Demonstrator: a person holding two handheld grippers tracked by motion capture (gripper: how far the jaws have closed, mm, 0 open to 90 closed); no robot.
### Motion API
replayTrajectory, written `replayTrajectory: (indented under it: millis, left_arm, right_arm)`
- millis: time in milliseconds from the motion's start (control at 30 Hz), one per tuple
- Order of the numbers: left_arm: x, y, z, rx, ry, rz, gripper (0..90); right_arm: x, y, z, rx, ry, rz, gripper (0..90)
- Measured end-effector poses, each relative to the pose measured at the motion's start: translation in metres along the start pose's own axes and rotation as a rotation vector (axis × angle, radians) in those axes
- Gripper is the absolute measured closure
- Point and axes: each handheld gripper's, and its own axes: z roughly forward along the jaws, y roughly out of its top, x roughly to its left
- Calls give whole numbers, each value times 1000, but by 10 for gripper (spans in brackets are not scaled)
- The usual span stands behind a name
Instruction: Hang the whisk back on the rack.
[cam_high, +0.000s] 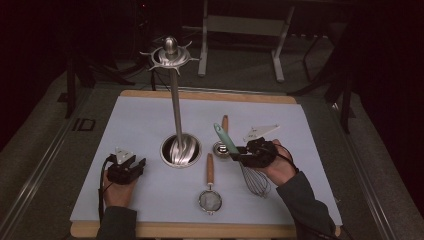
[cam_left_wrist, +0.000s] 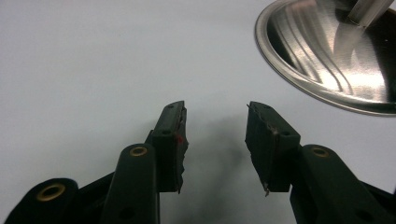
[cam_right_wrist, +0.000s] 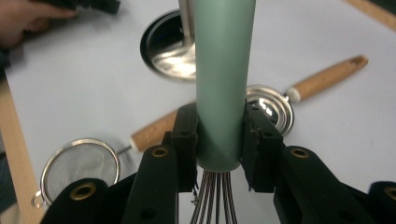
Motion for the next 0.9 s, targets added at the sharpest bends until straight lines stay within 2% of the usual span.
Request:
replayTrajectory:
  millis: [300, 900]
  left_arm:
    - [0, 0, 0, 1, 3, 3, 581]
    - [-1, 0, 0, 2, 5, 7, 581]
  right_arm:
    - [7, 6, -1, -67, -1, -12, 694]
    - [34, 34, -1, -165, -44, -107, 695]
